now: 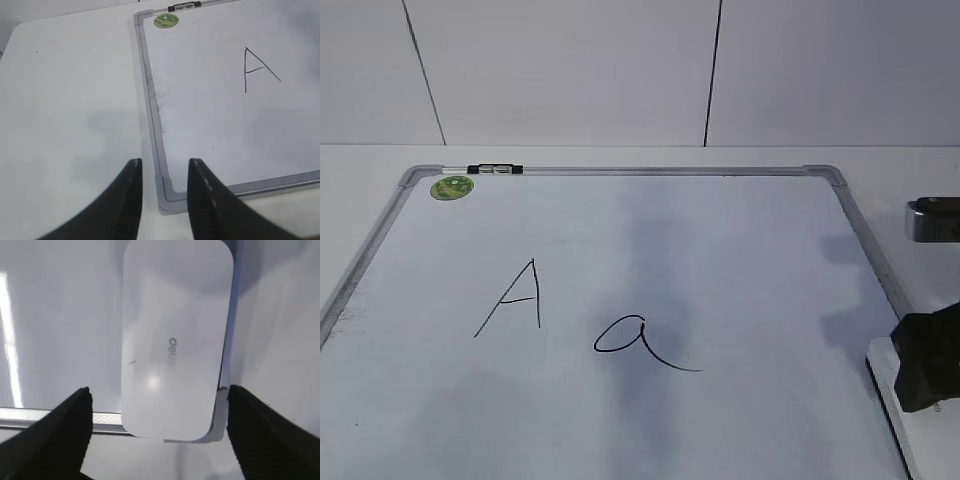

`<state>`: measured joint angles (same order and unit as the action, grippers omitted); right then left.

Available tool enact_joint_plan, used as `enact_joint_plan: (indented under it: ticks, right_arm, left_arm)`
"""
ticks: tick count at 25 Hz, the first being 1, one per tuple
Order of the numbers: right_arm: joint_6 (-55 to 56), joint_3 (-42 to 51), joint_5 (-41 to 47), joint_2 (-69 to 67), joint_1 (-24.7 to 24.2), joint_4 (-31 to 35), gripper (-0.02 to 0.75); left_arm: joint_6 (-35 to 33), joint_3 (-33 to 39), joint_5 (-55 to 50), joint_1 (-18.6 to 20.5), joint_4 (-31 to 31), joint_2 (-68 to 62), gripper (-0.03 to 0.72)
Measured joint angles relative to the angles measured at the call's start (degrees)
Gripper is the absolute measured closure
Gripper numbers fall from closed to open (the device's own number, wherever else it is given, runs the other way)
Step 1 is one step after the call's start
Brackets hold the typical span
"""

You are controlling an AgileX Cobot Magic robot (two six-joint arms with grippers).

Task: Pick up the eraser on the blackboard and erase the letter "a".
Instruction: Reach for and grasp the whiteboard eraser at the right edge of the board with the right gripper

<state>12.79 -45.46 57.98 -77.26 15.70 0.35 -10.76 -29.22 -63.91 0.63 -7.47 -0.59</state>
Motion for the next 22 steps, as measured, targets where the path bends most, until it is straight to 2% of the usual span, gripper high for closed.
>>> enact_joint_plan:
  ticks: [16,22]
  right_arm:
    - [-0.9,0.0,-3.2,-2.1,-1.1,0.5,0.073]
    - [-3.3,0.1,-3.2,-3.4,-3.8,1.9,0.073]
  left_arm:
    - [0.0,0.0,0.0,0.0,0.0,0.0,0.454]
    - [0.0,0.0,0.0,0.0,0.0,0.0,0.454]
